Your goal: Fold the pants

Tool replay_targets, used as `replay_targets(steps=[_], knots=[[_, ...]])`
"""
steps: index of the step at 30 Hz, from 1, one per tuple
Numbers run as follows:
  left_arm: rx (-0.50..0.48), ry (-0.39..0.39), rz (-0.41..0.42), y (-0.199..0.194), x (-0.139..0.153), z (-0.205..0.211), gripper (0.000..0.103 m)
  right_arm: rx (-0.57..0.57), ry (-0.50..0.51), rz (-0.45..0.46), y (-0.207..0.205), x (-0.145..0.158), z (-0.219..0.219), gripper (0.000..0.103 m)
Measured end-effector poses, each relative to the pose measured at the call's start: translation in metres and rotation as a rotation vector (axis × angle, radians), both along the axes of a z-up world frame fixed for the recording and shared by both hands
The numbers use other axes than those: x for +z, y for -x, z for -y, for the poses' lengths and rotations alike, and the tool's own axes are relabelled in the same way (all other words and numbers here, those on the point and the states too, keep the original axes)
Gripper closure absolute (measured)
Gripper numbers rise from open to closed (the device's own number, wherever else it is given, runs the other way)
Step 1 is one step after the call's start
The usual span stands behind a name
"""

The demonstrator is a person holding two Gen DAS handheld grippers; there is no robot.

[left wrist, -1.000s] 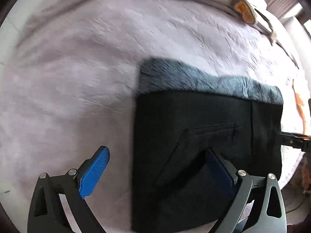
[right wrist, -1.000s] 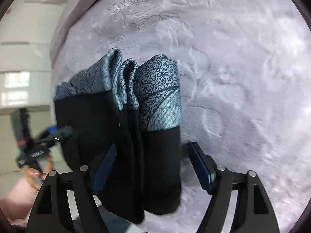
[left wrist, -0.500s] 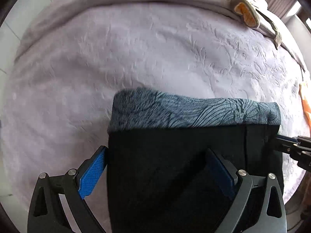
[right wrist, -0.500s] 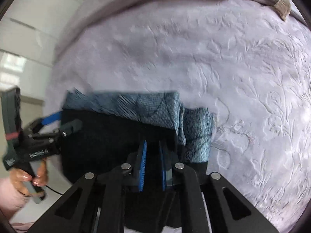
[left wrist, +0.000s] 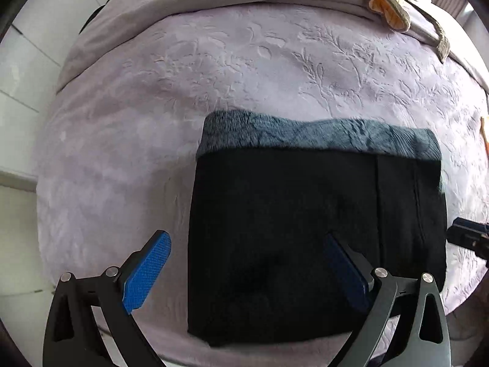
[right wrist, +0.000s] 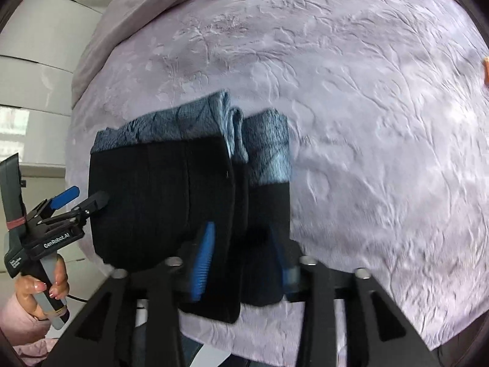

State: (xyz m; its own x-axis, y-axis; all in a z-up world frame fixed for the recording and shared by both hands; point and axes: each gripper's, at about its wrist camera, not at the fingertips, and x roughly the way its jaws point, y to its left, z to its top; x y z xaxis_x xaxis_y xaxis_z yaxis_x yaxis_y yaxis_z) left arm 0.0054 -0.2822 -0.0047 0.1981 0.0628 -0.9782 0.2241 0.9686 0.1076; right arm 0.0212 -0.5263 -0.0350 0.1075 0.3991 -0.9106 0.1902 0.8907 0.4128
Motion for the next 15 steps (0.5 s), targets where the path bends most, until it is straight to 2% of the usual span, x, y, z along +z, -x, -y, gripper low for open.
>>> replay_targets(steps=[5, 9, 13, 15], knots=[[0.036, -0.015, -0.017, 0.024, 0.002, 0.008, 0.002, 0.037, -0.025, -0.011, 0.013, 0.004, -0.009, 0.039], [0.058, 0.010, -0.046, 0.041, 0.001, 0.010, 0.002, 0.073, -0.027, -0.008, 0.019, 0.007, -0.015, 0.035], [0.023, 0.010, -0.026, 0.056, 0.010, 0.012, 0.002, 0.072, -0.013, 0.014, 0.019, 0.011, -0.023, 0.025], [0.001, 0.013, -0.021, 0.059, 0.012, 0.012, 0.002, 0.052, 0.000, 0.031, 0.022, 0.016, -0.025, 0.023]])
